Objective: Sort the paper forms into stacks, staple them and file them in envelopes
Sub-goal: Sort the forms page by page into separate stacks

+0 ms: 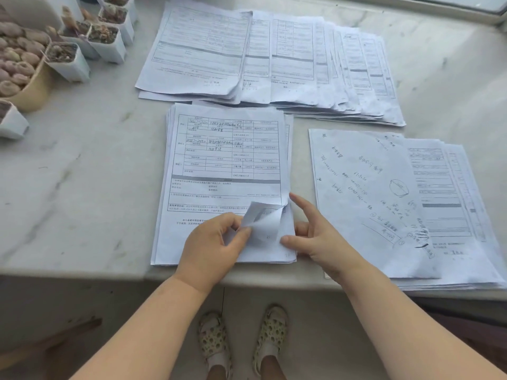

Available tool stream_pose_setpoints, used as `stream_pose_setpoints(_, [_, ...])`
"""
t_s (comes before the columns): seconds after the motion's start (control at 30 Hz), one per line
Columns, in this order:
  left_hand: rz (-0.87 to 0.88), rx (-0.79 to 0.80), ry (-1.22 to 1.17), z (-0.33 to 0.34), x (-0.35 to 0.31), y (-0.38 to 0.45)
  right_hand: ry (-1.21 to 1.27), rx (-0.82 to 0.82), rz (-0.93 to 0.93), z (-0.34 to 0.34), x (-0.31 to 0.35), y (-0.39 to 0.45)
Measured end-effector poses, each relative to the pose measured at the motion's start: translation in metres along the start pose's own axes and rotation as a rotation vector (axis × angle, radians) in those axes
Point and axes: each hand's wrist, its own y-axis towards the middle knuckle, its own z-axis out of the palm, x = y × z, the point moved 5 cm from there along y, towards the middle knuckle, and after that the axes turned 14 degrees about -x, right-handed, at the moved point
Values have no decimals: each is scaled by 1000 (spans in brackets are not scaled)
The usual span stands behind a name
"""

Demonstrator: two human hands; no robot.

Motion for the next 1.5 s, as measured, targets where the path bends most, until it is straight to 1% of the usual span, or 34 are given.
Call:
stream_pose_setpoints(0.1, [-16, 54, -28, 2, 1, 0, -38, -67, -24, 2, -1, 3])
stream_pose_setpoints(0.23, [55, 114, 59, 2, 2, -9, -96, -140, -41, 5, -1, 6])
stream_pose_setpoints(0.33, [106, 108, 77, 2, 3, -9, -136, -184, -60, 5, -1, 8])
stream_pose_setpoints(0.47, [58, 86, 3, -1, 0, -2, -103, -235, -47, 2, -1, 5])
stream_pose_setpoints(0.57, [-44, 98, -106, -3, 1, 2, -140, -424, -97, -13, 11, -1])
stream_pose_setpoints(0.6, [-66, 100, -141, -4, 4, 3, -141, -454, -109, -19, 15, -3])
stream_pose_setpoints(0.63, [-77, 100, -165, -4, 6, 4, -130, -451, -104, -22, 18, -4])
stream_pose_setpoints(0.7, [-91, 109, -199, -5, 9, 6, -140, -349, -112, -19, 28, -8])
stream_pose_setpoints(0.73, [-107, 116, -207, -4, 10, 6, -223, -271, -151, -15, 33, -11])
stream_pose_setpoints(0.77, [-124, 117, -221, -4, 10, 6, -408, -206, -210, -11, 33, -12])
stream_pose_setpoints(0.83, [-160, 118, -256, -4, 10, 7, -898, -90, -347, -8, 23, -12])
stream_pose_setpoints(0.87, [-186, 119, -279, -5, 10, 8, -1045, -58, -400, -6, 17, -10])
stream_pose_setpoints(0.9, [-214, 121, -309, -5, 12, 9, -1086, -44, -436, -6, 10, -7])
stream_pose_setpoints(1.0, [-281, 120, -394, -6, 14, 14, -957, -111, -498, -4, 5, 4])
stream_pose_setpoints(1.1, [-313, 115, -443, -6, 16, 17, -866, -246, -564, -5, 9, 13])
stream_pose_setpoints(1.23, [-323, 130, -478, -4, 19, 15, -813, -470, -573, -6, 21, 13])
stream_pose_setpoints(1.27, [-333, 129, -477, -4, 19, 15, -792, -492, -584, -4, 25, 11])
stream_pose_setpoints(1.33, [-345, 120, -465, -5, 18, 15, -690, -421, -575, 3, 36, 7])
stream_pose_setpoints(1.37, [-350, 120, -463, -6, 18, 14, -603, -341, -524, 6, 36, 7])
stream_pose_setpoints(1.43, [-358, 130, -474, -6, 17, 14, -422, -192, -321, 10, 37, 4])
stream_pose_setpoints(1.5, [-361, 128, -482, -8, 15, 12, -298, -167, -108, 11, 34, 1])
